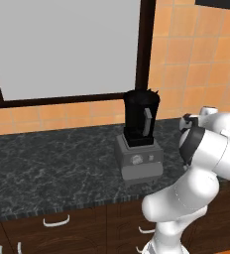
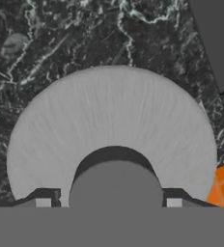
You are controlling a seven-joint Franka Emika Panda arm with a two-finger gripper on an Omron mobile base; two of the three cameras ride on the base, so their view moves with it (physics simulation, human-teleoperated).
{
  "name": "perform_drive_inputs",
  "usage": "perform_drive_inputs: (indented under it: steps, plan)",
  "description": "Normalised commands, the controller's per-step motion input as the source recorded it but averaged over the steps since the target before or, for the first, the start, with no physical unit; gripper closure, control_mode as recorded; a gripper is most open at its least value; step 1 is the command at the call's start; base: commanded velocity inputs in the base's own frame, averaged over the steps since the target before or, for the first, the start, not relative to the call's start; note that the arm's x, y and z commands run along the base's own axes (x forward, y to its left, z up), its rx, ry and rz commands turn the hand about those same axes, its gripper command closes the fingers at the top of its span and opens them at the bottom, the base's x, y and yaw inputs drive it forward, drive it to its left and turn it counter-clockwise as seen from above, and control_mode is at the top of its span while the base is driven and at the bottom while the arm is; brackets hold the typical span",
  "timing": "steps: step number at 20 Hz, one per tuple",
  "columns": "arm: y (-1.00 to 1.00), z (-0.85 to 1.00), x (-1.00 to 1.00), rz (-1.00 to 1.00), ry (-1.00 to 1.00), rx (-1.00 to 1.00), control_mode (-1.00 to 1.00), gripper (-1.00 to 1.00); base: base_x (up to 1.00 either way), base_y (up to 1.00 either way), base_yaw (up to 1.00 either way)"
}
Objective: Close the lid blender by securely placing the lid on top.
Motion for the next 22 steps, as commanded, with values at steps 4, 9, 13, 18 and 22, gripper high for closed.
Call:
perform_drive_inputs:
  steps: [4,9,13,18,22]
  plan:
    - [0.00,0.00,0.00,0.00,0.00,0.00,-1.00,1.00,0.00,0.00,0.00]
    - [0.00,0.36,0.00,0.00,-0.01,0.03,-1.00,1.00,0.00,0.00,0.00]
    - [0.00,0.99,0.00,-0.02,-0.02,0.06,-1.00,1.00,0.00,0.00,0.00]
    - [0.00,1.00,0.00,-0.06,0.00,0.06,-1.00,1.00,0.00,0.00,0.00]
    - [-0.01,1.00,0.00,-0.05,-0.02,0.07,-1.00,1.00,0.00,0.00,0.00]
